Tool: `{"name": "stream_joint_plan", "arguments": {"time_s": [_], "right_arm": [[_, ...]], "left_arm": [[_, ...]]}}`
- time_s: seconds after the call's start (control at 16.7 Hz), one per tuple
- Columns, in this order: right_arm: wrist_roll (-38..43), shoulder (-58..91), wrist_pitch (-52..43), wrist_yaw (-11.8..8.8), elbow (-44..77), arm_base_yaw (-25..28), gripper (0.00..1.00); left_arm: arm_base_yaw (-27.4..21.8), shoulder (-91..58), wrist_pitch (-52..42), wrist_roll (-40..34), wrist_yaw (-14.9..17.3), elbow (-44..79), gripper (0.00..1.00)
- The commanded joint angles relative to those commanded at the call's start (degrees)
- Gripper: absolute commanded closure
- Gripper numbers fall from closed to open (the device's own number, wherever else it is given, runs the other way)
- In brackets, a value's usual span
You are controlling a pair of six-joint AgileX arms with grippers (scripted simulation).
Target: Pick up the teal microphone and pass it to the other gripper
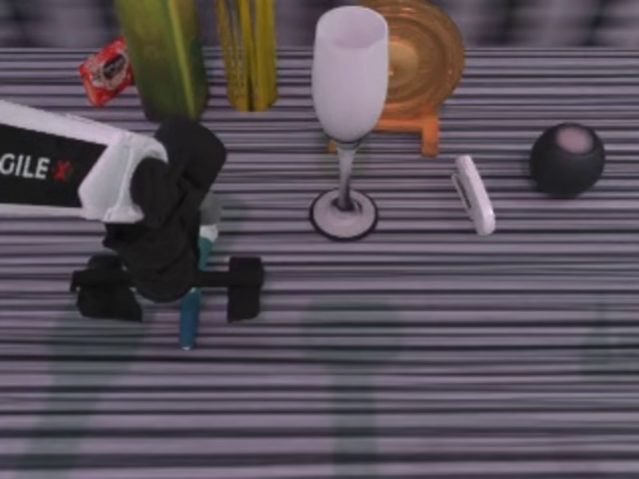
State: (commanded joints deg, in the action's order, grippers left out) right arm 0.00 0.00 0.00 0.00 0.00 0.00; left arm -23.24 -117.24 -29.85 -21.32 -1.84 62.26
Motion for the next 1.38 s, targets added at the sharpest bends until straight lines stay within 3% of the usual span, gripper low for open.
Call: {"name": "stream_joint_plan", "arguments": {"time_s": [0.54,1.14,1.38], "right_arm": [[0.0,0.0,0.0,0.0,0.0,0.0,0.0],[0.0,0.0,0.0,0.0,0.0,0.0,0.0],[0.0,0.0,0.0,0.0,0.0,0.0,0.0]], "left_arm": [[0.0,0.0,0.0,0.0,0.0,0.0,0.98],[-0.12,3.91,-2.15,0.84,-1.14,1.3,1.0],[-0.15,4.94,3.79,2.48,1.06,0.18,1.0]]}}
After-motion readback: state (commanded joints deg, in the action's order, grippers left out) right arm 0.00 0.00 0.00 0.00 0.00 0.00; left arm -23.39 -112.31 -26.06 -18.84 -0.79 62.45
